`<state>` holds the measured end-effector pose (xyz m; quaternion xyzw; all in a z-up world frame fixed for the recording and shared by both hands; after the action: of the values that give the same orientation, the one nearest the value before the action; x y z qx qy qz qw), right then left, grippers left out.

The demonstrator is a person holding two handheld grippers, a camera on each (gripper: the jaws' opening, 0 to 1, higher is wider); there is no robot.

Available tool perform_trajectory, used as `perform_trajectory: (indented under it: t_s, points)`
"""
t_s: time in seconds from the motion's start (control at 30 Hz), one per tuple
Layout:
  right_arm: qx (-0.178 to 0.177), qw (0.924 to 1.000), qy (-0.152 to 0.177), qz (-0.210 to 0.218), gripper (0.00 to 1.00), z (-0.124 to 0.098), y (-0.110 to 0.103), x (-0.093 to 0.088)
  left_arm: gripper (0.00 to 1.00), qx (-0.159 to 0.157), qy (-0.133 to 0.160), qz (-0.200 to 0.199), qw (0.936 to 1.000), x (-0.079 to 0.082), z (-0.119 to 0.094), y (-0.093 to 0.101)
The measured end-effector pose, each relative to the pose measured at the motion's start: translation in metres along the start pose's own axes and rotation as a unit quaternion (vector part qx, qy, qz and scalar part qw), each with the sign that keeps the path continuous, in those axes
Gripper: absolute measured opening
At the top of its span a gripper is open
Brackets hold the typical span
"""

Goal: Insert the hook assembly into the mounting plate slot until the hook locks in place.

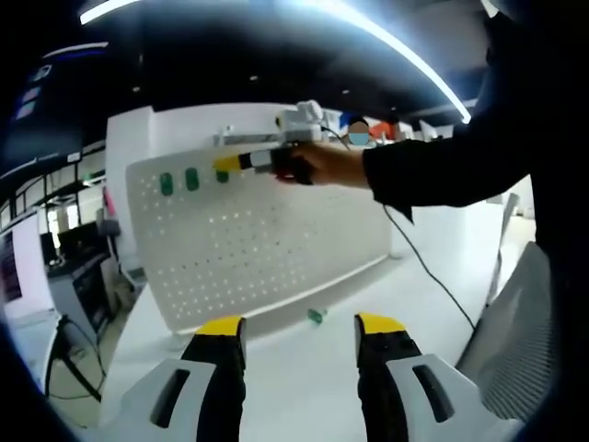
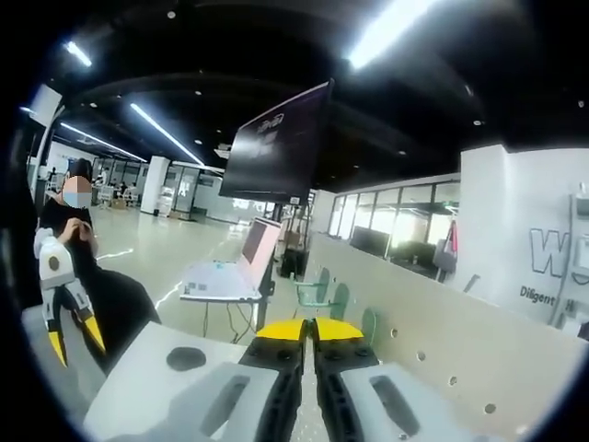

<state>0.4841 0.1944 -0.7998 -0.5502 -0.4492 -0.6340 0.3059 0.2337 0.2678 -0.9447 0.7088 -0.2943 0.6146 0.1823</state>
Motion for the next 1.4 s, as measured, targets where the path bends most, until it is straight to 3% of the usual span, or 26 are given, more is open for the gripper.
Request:
perform_trajectory:
  t_s: [0.23,0.37,0.77,1.07,1.27,1.4]
  points:
    - [0.006,0.9999,0.012,0.008,0.0,0.006,0.0,0.006,0.48,0.0,0.0,-0.002,1.0,0.0,-0.001,0.0]
    - [0.027,0.9995,0.015,0.012,0.0,0.007,-0.006,0.004,0.48,-0.001,-0.003,0.001,1.0,-0.001,0.0,0.0]
    - [0.033,0.9991,0.02,0.016,0.0,0.005,0.001,0.001,0.47,0.0,-0.01,0.001,0.9999,-0.003,0.001,0.0]
    - [0.018,0.9996,0.021,0.009,0.01,0.001,0.004,-0.002,0.47,0.003,-0.015,0.0,0.9999,-0.005,0.001,0.0]
    - [-0.002,0.9996,0.003,-0.027,0.01,0.0,0.003,-0.004,0.47,0.002,-0.018,0.002,0.9998,-0.005,0.002,0.0]
    - [-0.005,0.9997,0.003,-0.022,0.01,-0.002,0.008,-0.006,0.47,0.002,-0.016,0.001,0.9999,-0.005,0.001,0.0]
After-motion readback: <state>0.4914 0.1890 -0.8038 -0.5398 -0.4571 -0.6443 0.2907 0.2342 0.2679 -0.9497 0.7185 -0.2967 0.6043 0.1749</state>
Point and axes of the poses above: the point that each gripper's makers call its tool centre point, and the gripper's own axes: z roughly forward along the fingers, y roughly to its right, x roughly out of its top, the point moved 3 cm from there along -z, roughly backward along the fingers, and after that the axes turned 3 degrees about -x, right-handed, at the moved point
